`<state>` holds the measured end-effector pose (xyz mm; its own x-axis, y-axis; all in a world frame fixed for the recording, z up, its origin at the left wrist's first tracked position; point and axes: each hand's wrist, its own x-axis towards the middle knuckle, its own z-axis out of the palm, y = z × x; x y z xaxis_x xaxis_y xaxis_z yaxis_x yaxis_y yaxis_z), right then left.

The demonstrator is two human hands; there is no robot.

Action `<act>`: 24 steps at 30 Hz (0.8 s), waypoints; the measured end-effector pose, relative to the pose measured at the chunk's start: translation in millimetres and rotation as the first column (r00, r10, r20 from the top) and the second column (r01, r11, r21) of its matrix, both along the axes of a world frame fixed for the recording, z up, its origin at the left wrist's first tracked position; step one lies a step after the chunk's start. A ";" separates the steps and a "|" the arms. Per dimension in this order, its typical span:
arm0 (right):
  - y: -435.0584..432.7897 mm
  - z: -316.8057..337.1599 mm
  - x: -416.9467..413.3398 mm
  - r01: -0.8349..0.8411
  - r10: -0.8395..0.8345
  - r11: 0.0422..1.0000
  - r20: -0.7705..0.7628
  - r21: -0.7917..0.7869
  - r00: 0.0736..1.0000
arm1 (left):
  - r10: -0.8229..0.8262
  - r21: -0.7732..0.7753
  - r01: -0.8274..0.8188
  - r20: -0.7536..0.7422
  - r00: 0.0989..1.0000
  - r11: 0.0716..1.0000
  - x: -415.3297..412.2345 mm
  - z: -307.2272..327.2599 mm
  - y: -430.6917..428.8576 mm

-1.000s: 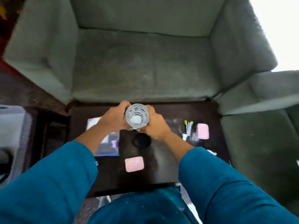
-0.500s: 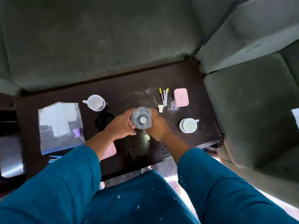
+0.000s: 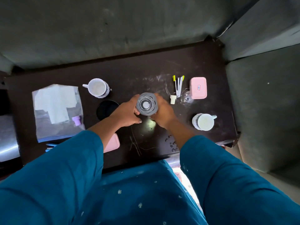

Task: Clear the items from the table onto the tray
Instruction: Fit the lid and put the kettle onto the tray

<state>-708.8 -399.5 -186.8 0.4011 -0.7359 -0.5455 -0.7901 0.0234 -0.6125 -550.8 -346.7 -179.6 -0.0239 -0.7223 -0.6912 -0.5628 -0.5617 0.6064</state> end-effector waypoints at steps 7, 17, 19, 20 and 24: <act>-4.7 9.8 7.3 -0.064 0.075 0.995 -0.159 0.073 0.984 | -0.038 0.038 0.036 0.058 0.998 0.999 -0.9 13.8 -9.4; -1.9 84.1 67.6 -0.239 0.201 0.957 -0.217 -0.166 0.955 | 0.050 -0.199 -0.023 0.129 0.990 0.980 59.4 72.9 15.2; 8.5 100.1 97.8 -0.278 0.247 0.947 -0.188 -0.161 0.951 | 0.137 -0.221 -0.109 0.114 0.984 0.969 83.0 86.7 34.1; 16.1 108.6 116.7 -0.294 0.268 0.942 -0.166 -0.160 0.949 | 0.177 -0.240 -0.146 0.110 0.978 0.960 96.4 94.6 45.4; 55.6 138.7 201.6 -0.362 0.355 0.915 -0.070 -0.177 0.932 | 0.323 -0.294 -0.266 0.167 0.932 0.918 154.0 122.2 93.1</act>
